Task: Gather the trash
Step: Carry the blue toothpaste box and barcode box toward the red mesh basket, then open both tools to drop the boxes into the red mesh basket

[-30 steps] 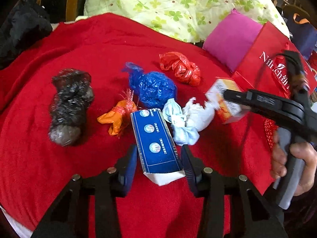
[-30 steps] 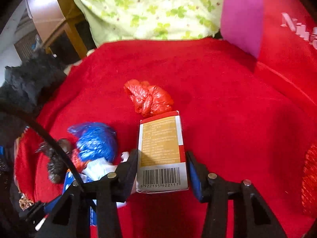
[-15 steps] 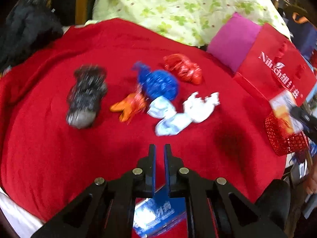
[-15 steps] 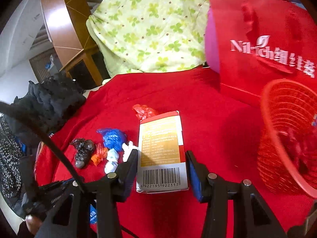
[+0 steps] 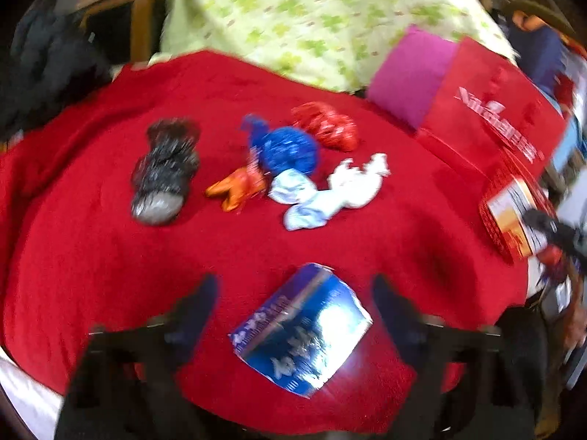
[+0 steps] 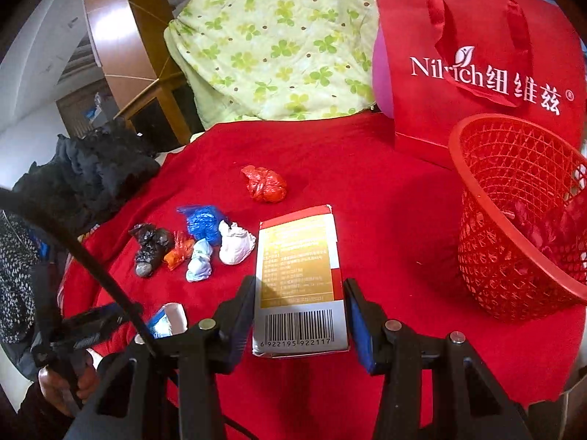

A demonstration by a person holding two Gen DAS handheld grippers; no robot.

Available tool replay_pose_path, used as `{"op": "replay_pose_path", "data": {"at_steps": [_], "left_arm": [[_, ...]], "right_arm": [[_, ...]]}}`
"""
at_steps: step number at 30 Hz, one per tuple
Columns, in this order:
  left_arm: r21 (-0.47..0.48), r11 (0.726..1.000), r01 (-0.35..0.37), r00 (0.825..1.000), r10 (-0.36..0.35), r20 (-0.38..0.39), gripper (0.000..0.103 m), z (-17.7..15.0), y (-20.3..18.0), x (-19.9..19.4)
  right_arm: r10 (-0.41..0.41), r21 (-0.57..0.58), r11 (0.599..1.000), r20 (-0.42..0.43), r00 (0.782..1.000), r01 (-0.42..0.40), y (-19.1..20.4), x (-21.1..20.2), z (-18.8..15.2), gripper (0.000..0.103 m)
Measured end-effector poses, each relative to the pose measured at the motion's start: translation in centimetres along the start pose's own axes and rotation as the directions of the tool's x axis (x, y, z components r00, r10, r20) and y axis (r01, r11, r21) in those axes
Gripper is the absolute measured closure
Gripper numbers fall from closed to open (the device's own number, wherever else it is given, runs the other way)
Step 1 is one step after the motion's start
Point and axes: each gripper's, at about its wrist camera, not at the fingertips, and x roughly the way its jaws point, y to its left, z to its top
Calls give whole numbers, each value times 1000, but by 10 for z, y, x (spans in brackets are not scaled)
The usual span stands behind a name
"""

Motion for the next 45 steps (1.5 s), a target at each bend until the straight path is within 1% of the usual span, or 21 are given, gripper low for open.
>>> {"op": "replay_pose_path", "data": {"at_steps": [2,4,6,7,8,9,10,11,12,17,19,22,25,27,31,34,36,38,40,42,45], "left_arm": [[76,997,7,1000,-5,-27,14,-5,-11,6],[158,987,-35,996,47,-77,14,-13,-21,21],[192,980,-58,992,78,-99,14,-17,-23,33],[187,979,-79,989,101,-111,14,-19,-20,42],[175,981,-83,987,105,-119,15,-19,-17,45],[151,985,-77,988,97,-124,26,-18,-12,47],[120,991,-57,990,72,-123,31,-17,-7,48],[99,994,-50,991,61,-120,35,-15,-4,46],[89,994,-61,991,70,-110,37,-11,-1,44],[106,992,-63,994,72,-88,37,-2,-5,40],[111,993,-43,996,51,-76,37,5,-13,34],[136,991,8,999,-2,-43,37,25,-35,24],[188,980,65,998,-66,0,37,51,-72,14],[231,967,105,993,-115,29,37,67,-100,7],[309,933,187,974,-218,67,37,98,-168,-2],[331,907,259,955,-292,53,37,119,-216,2],[347,892,288,945,-324,48,37,130,-246,8],[366,881,300,940,-339,46,37,139,-271,12],[389,865,317,933,-357,33,37,146,-299,19],[408,852,329,930,-368,18,36,149,-326,27],[418,842,342,928,-373,-8,35,152,-352,42]], "right_arm": [[14,2,1000,0,1000,-14,1,-1,-2,53],[17,1,1000,-5,1000,-17,1,-1,-5,53],[17,1,1000,-9,1000,-17,1,-2,-7,53],[18,2,1000,-10,1000,-18,1,-2,-8,53],[20,4,1000,-11,1000,-19,1,-3,-9,53],[22,6,1000,-11,1000,-21,0,-5,-10,53],[21,5,1000,-9,1000,-21,0,-6,-10,53],[21,3,1000,-5,1000,-21,-1,-7,-11,53],[23,2,1000,0,1000,-23,-1,-9,-11,53],[51,12,999,46,998,-52,-3,-21,-7,53],[54,5,998,78,995,-55,-4,-31,-5,53],[51,7,999,126,991,-52,-12,-47,0,53],[25,35,999,191,981,-32,-28,-70,7,53],[-1,69,998,232,973,-15,-44,-86,10,53],[-78,151,988,292,953,34,-83,-115,14,53],[-143,225,972,320,936,71,-119,-136,14,53],[-171,265,961,330,928,82,-137,-146,16,53],[-192,309,947,338,921,84,-157,-155,18,53],[-194,343,937,343,919,70,-173,-160,19,53],[-199,364,929,348,916,63,-185,-163,20,53],[-202,397,916,343,918,53,-203,-160,20,52]]}}
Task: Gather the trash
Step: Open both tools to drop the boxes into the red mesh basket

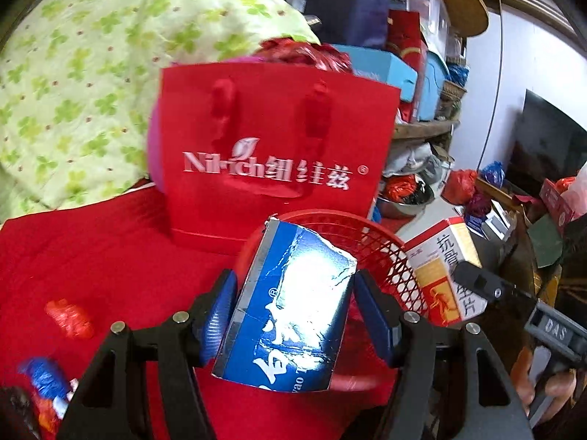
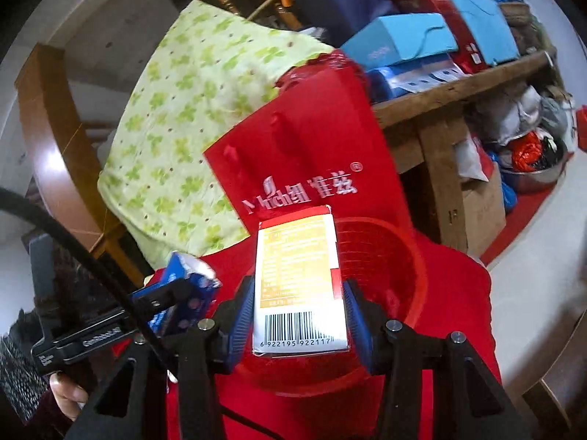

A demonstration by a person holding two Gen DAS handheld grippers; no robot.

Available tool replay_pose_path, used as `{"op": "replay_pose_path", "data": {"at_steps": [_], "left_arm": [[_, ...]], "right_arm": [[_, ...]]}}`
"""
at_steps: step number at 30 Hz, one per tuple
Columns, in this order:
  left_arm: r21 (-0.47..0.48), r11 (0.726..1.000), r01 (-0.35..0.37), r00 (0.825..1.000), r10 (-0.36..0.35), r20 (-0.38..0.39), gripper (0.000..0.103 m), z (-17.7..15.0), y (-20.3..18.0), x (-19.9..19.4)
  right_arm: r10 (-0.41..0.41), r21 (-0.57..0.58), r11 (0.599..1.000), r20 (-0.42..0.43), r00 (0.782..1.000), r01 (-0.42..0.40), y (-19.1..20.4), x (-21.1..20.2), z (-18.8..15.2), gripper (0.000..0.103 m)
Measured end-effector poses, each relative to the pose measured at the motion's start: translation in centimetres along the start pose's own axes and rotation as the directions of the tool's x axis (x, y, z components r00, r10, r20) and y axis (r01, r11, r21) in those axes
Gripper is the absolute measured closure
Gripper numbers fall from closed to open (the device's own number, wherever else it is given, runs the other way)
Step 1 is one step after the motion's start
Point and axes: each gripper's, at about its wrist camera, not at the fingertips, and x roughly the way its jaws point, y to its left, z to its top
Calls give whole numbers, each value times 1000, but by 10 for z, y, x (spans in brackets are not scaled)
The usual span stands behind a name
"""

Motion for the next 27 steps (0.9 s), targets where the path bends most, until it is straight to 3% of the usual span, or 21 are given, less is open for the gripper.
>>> {"op": "replay_pose_path", "data": {"at_steps": [3,6,8,13,16,21,24,27], "left_arm": [[-19,1000,24,999,-25,-44,34,6,-9,28],[-21,1000,11,998,-13,-69,33,-1,-10,38],[-21,1000,3,997,-4,-73,33,-7,-7,36],[26,992,-124,990,126,-69,32,-24,5,14],[49,973,-225,972,227,-54,30,-31,15,-5],[69,924,-375,926,376,-4,27,-46,33,-49],[67,900,-432,902,432,15,26,-55,46,-72],[51,888,-457,889,457,20,26,-63,59,-90]], "right_arm": [[8,47,999,-22,1000,-7,-12,13,4,49],[25,82,996,-48,999,-21,-21,23,1,37],[37,87,996,-52,998,-32,-23,27,-1,35],[38,78,996,-51,998,-34,-20,29,-8,35],[36,54,998,-52,998,-34,-11,24,-14,35],[55,-15,998,-57,997,-56,18,17,-25,35],[83,-54,995,-59,995,-86,40,13,-29,35],[115,-106,987,-68,991,-122,68,10,-34,35]]}}
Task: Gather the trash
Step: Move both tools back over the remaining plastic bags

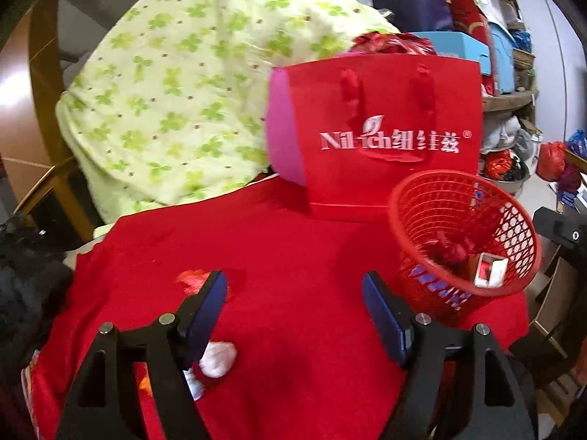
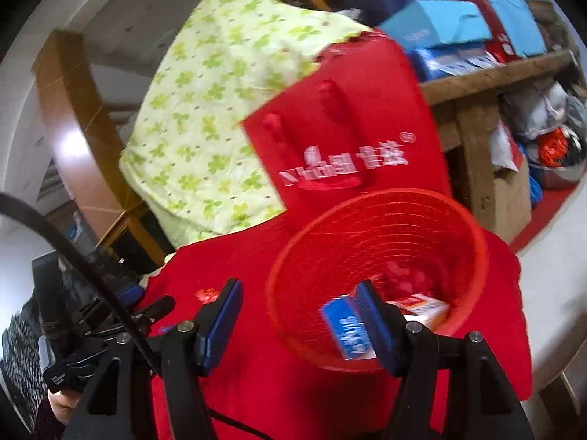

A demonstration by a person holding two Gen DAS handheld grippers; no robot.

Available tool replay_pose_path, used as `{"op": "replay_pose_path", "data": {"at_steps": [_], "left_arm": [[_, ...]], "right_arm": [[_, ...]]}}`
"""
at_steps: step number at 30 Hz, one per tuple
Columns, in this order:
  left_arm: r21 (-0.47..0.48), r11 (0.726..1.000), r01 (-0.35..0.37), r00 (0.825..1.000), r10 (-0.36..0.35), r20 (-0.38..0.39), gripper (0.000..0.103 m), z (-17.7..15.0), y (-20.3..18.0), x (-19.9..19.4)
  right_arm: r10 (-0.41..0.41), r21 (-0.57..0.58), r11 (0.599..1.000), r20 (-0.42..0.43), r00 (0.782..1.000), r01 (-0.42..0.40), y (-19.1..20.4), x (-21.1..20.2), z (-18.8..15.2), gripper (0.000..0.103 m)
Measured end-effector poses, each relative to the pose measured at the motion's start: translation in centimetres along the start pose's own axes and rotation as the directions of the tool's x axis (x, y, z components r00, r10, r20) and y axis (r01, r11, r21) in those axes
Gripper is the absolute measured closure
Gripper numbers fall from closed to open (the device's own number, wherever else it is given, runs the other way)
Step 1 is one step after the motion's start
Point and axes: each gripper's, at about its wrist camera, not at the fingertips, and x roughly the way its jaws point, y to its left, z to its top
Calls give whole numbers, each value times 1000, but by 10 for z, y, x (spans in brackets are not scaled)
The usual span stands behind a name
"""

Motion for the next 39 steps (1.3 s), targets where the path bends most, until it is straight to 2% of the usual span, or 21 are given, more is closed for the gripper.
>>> {"op": "replay_pose_path", "data": {"at_steps": [7,9,13,15,19,23,25,27,29,30,31,33,35,37,39], "left_arm": [[-64,996,-58,998,57,-8,26,-28,48,-9],[-88,994,-65,998,62,-27,21,-41,63,-5],[-166,982,-92,991,74,-107,17,-86,104,17],[-219,970,-110,982,72,-173,17,-113,129,35],[-345,916,-204,951,102,-292,17,-171,183,73],[-427,853,-301,922,145,-360,17,-214,223,103],[-437,834,-335,911,170,-375,17,-227,235,116],[-430,833,-348,913,198,-356,16,-232,240,125],[-417,835,-358,917,230,-327,12,-231,240,130],[-412,836,-363,917,242,-318,10,-231,239,131],[-407,835,-369,917,257,-304,8,-232,238,133],[-417,825,-380,916,275,-291,0,-238,239,136],[-462,810,-361,924,245,-292,0,-241,246,138],[-493,800,-341,932,218,-290,0,-244,252,138],[-486,802,-346,930,227,-288,0,-244,251,135]], "right_arm": [[60,-116,991,-57,997,-66,62,19,-16,35],[61,-145,987,-88,994,-73,75,30,-25,35],[37,-210,975,-151,988,-69,92,61,-49,35],[-14,-266,963,-187,982,-37,96,89,-69,35],[-116,-356,934,-226,967,29,96,150,-99,35],[-222,-430,896,-222,949,109,88,214,-119,35],[-262,-454,879,-210,942,144,85,242,-124,35],[-295,-464,869,-201,934,174,83,262,-126,35],[-348,-476,854,-223,911,210,78,287,-130,35],[-364,-476,853,-253,896,212,75,296,-131,32],[-369,-465,859,-271,889,214,71,303,-132,23],[-369,-417,878,-278,887,235,60,306,-127,13],[-372,-410,880,-281,885,240,58,308,-127,10],[-430,-441,849,-257,866,291,60,309,-128,0],[-446,-443,841,-242,862,311,59,309,-129,0]]}}
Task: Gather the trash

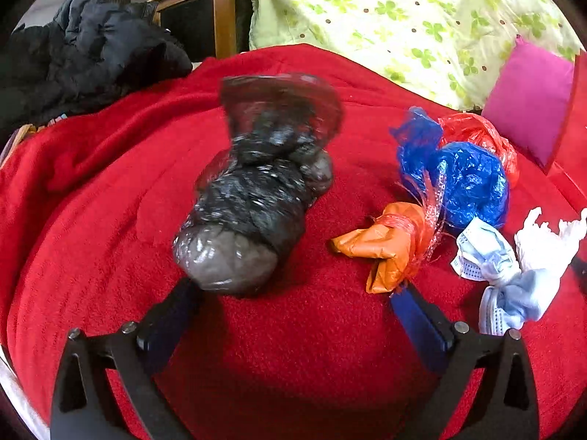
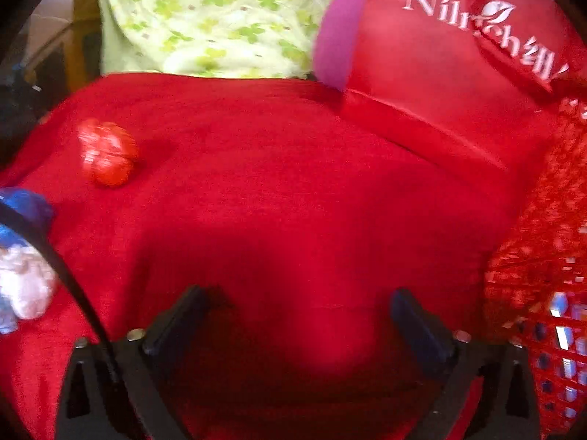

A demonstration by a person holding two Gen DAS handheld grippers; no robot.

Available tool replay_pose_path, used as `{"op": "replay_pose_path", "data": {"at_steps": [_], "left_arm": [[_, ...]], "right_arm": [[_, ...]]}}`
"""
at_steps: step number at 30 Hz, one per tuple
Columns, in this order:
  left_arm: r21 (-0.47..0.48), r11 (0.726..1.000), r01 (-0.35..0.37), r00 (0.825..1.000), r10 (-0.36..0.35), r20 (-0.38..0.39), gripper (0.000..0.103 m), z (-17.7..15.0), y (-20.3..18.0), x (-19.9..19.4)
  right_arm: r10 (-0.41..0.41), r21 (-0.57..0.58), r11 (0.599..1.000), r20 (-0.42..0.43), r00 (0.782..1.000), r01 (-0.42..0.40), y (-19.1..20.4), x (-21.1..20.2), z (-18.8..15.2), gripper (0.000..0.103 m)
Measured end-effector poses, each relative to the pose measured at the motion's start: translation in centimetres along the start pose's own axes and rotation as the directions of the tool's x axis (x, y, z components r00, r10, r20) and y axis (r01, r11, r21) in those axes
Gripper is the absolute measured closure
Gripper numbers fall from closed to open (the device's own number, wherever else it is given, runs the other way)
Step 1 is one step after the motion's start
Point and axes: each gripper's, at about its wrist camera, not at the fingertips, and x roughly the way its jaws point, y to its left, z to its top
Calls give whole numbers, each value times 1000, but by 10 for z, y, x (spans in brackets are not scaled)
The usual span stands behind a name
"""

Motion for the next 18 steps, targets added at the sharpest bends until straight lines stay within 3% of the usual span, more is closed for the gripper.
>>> {"op": "replay_pose_path", "data": {"at_steps": [4,8,18], "left_arm": [[2,1000,-3,1000,3,3,0,-1,-2,-2],[1,1000,-5,1000,5,2,0,-2,-4,-4],[0,1000,-6,1000,6,0,0,-1,-2,-2]], "right_arm": [[87,62,994,11,996,-88,-15,-3,-3,0],[43,27,999,-1,999,-43,-7,-4,0,0],[53,37,998,-1,999,-53,-6,-4,-1,0]]}}
